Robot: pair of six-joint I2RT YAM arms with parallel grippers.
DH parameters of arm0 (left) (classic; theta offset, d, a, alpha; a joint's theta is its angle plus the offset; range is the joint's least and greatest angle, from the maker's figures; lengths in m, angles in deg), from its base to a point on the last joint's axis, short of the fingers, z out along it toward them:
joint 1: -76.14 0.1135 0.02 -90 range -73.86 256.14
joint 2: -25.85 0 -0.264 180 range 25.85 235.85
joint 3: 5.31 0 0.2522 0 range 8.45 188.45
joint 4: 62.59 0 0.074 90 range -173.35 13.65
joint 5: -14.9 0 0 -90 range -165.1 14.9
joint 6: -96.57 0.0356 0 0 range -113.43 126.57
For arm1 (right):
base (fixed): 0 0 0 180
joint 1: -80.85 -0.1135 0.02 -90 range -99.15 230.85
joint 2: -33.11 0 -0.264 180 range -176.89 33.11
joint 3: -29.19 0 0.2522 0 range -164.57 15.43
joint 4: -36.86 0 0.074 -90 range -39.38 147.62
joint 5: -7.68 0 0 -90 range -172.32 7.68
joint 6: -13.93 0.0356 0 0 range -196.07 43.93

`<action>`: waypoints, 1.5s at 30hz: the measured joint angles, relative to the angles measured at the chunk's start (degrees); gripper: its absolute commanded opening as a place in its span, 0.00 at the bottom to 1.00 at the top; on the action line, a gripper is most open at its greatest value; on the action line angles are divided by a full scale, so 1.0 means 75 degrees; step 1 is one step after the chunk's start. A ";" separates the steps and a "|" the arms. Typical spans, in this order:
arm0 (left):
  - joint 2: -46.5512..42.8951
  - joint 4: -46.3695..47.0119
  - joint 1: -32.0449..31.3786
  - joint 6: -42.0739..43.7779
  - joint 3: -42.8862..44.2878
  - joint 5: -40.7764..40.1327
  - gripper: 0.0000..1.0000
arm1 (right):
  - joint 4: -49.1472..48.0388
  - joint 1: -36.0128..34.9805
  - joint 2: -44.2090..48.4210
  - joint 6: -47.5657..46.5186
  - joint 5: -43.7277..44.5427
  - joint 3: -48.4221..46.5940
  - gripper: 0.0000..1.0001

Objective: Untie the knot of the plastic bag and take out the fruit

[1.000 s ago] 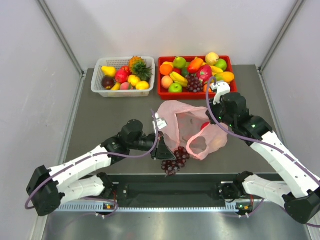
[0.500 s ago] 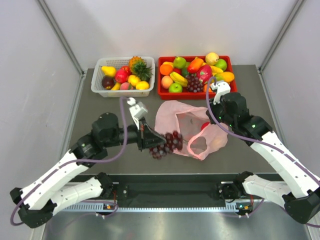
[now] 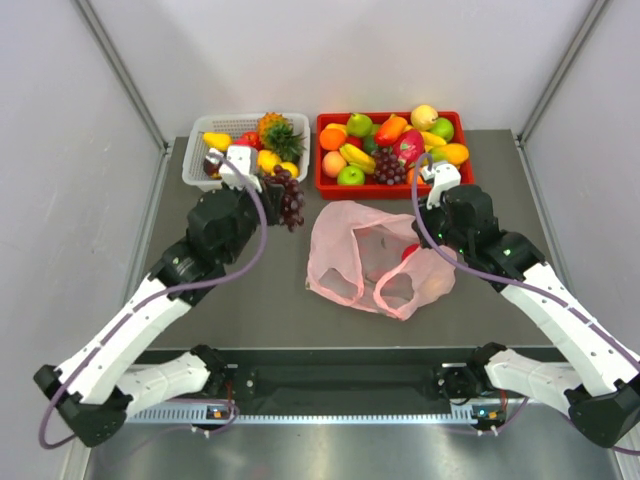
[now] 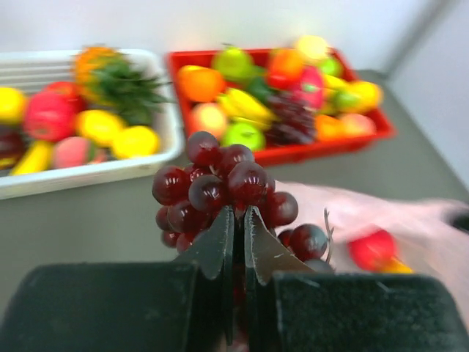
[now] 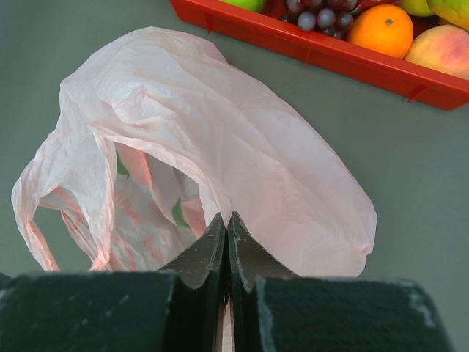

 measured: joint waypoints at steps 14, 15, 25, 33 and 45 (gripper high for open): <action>0.3430 0.1696 0.4074 -0.0187 0.0991 0.1020 0.00 | -0.0003 0.0000 -0.0009 -0.0026 -0.0041 0.0000 0.00; 0.3719 0.1856 0.4264 -0.0251 0.1070 0.1139 0.00 | -0.0009 0.0000 -0.0026 -0.0029 -0.0052 0.0000 0.00; 0.6408 0.2946 0.5508 -0.0793 0.2060 0.1682 0.00 | -0.0006 0.0006 -0.0306 -0.0038 -0.0087 0.0000 0.00; 0.7606 0.3249 0.5785 -0.1137 0.2780 0.1760 0.61 | -0.0009 0.0009 -0.0466 -0.0076 -0.0073 0.0000 0.00; 0.7053 0.3751 0.6105 -0.1813 0.1979 0.2025 0.99 | -0.0009 0.0009 -0.0527 -0.0090 -0.0061 0.0000 0.00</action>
